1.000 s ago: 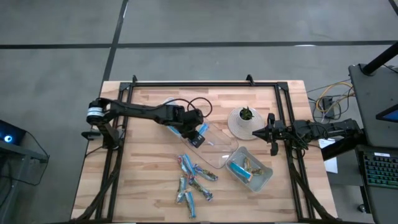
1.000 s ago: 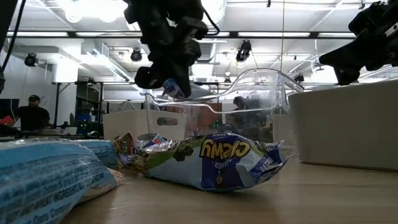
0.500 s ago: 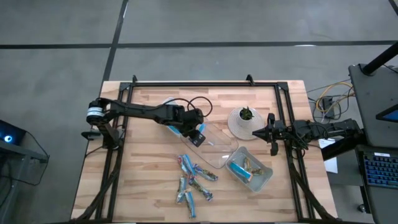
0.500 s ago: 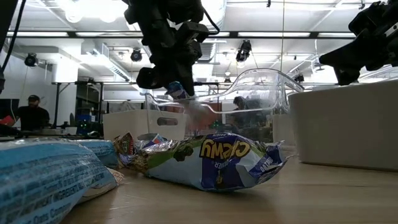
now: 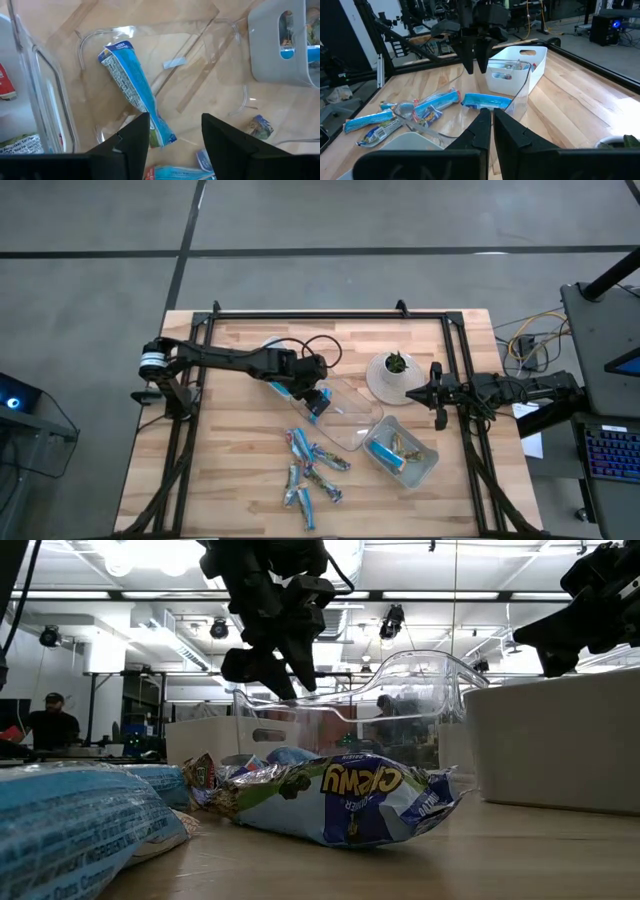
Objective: Pick and place Granola Bars by type
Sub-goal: Put the orange granola bar into the gray bin
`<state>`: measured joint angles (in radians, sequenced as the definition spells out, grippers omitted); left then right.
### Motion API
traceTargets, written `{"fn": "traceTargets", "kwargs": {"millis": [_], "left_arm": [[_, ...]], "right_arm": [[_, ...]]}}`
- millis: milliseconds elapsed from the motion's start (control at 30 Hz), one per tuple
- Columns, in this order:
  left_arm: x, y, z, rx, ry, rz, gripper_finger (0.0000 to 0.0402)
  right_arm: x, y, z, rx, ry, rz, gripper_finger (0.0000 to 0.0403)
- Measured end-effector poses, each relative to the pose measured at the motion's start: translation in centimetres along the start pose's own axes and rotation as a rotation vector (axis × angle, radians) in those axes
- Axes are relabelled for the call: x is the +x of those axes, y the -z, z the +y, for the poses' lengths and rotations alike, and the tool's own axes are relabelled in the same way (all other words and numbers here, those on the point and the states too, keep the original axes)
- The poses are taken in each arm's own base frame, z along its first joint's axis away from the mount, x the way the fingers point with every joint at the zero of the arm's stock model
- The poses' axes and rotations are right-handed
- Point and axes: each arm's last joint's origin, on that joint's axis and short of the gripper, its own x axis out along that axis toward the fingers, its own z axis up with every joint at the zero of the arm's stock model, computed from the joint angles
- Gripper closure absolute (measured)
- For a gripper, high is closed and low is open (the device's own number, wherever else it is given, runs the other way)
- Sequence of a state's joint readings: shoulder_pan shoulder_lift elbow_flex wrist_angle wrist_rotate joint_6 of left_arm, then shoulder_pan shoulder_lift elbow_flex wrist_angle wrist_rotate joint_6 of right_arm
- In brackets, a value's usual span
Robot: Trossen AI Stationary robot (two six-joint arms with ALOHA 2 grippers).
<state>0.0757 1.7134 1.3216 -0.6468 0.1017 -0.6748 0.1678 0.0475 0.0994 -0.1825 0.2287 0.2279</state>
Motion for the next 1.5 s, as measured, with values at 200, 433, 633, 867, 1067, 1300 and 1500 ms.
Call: {"fn": "traceTargets", "kwargs": {"millis": [200,433,633,867,1067,1300,1500], "left_arm": [[-0.3,-0.2,-0.2,0.031,0.011,-0.008,0.0239],[-1.3,-0.6,-0.7,0.059,0.034,-0.026,0.0239],[-2.5,0.0,-0.3,0.082,0.009,0.005,0.0275],[-3.6,0.4,-0.4,0.137,0.000,0.000,0.0387],[-3.9,1.7,-1.3,0.232,0.006,0.040,0.0401],[-6.1,5.1,-4.4,0.468,0.138,0.096,0.0401],[-7.1,9.3,-6.9,0.827,0.221,0.172,0.0401]], "right_arm": [[0.0,0.0,0.0,0.000,-0.001,0.000,0.0390],[0.0,0.0,0.0,0.000,0.000,0.000,0.0390],[0.0,0.0,0.0,0.000,0.000,0.001,0.0390],[0.0,0.0,0.0,0.000,-0.001,0.001,0.0390],[0.0,0.0,0.0,0.000,-0.001,0.001,0.0390],[0.0,0.0,0.0,0.000,0.000,0.001,0.0390],[0.0,0.0,0.0,0.000,0.000,0.001,0.0390]]}}
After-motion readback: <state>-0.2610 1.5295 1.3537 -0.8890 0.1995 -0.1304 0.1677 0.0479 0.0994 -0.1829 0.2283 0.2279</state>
